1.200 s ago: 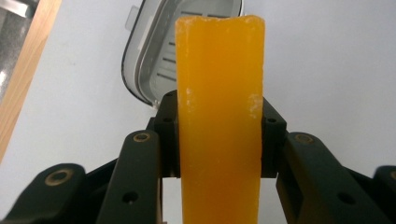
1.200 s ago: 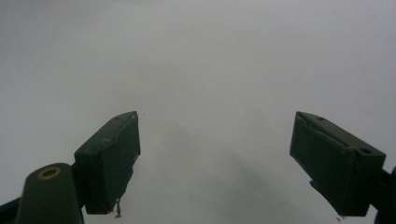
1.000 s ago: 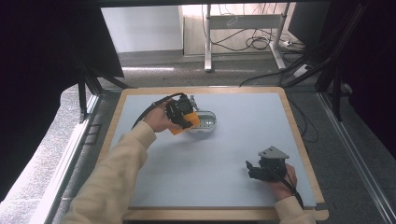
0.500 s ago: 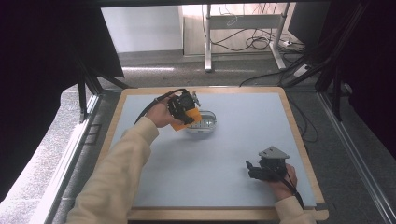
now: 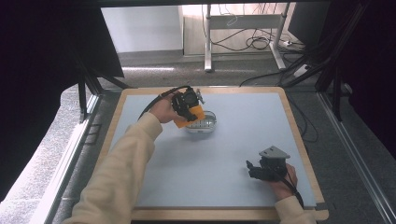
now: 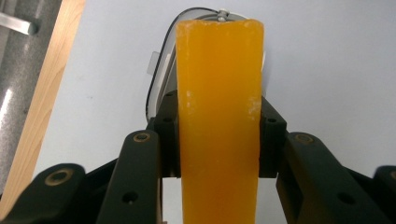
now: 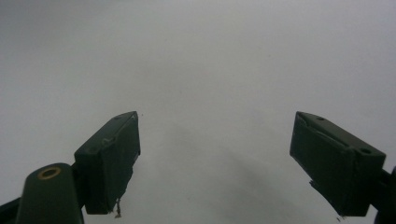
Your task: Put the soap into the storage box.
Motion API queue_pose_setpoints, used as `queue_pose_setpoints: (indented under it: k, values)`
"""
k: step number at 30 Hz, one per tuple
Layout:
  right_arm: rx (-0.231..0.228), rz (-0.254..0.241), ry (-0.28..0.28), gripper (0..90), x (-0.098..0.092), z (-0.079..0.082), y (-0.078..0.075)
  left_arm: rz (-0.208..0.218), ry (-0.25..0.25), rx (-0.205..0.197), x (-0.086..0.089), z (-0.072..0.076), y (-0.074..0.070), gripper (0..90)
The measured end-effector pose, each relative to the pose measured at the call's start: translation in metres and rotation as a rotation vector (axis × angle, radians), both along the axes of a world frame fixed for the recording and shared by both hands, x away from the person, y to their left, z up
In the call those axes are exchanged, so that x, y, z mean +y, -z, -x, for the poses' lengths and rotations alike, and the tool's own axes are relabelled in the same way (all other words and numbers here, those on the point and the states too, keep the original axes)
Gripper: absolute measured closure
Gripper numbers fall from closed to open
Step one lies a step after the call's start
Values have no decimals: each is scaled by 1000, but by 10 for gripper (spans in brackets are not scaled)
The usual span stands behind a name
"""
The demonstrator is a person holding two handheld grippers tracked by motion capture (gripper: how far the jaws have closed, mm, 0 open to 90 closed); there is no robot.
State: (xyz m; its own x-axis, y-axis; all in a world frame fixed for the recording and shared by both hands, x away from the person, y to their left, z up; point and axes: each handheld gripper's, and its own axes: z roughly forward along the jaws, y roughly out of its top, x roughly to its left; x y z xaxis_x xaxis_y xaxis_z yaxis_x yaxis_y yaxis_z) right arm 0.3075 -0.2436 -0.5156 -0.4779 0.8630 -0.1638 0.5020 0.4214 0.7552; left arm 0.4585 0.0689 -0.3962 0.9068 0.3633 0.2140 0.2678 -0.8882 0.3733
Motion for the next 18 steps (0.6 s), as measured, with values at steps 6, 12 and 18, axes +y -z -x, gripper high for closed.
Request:
queue_pose_setpoints:
  k: [6, 12, 18]
  values:
    - [0, -1, 0, 164, 0, 0, 0, 13, 17, 10, -6, -4, -1, 622]
    - [1, -1, -2, 164, 0, 0, 0, -7, 35, 3, -11, -10, 2, 622]
    - [1, -7, 10, 165, -3, 0, -1, -19, 64, 3, -16, -15, 2, 622]
